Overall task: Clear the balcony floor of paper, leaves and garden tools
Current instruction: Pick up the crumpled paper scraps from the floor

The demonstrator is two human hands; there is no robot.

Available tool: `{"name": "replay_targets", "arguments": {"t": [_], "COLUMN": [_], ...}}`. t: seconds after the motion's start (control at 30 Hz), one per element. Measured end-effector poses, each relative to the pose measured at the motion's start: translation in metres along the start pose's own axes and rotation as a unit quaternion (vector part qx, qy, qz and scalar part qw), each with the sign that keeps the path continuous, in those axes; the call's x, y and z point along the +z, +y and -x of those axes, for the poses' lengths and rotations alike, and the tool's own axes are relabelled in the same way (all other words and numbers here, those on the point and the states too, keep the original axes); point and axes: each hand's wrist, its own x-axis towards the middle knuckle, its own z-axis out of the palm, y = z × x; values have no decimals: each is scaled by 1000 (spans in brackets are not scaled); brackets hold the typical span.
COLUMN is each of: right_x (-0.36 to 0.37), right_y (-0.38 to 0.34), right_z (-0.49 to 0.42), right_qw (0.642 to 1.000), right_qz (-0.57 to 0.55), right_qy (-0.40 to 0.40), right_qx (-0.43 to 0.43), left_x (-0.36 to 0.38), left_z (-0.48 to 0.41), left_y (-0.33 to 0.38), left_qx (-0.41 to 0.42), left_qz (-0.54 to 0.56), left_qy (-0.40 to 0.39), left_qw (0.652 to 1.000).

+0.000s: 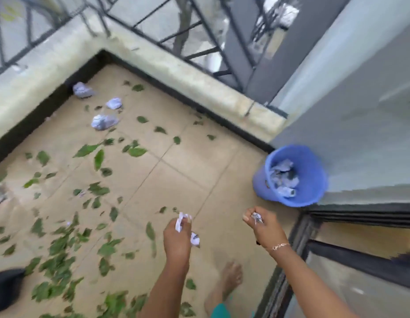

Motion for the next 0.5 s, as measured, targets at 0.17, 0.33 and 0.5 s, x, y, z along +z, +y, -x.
{"name": "replay_targets", "arguments": {"t": [0.17, 0.33, 0.5], "right_x": [-113, -172, -193], "right_y": [13, 29, 64], "right_z": [-55, -115, -167], "right_qw": [989, 963, 955], "right_qz": [-54, -131, -120], "right_qy": [135, 228, 236], "right_qx": [6, 57, 134], "left_x": [103, 176, 232], "left_z": [9, -2, -29], "left_y": [18, 28, 27], "left_qx": [30, 27, 8], "left_qz": [-47, -40, -87], "left_qy": [-63, -106, -133], "left_qw": [997, 993, 987]}}
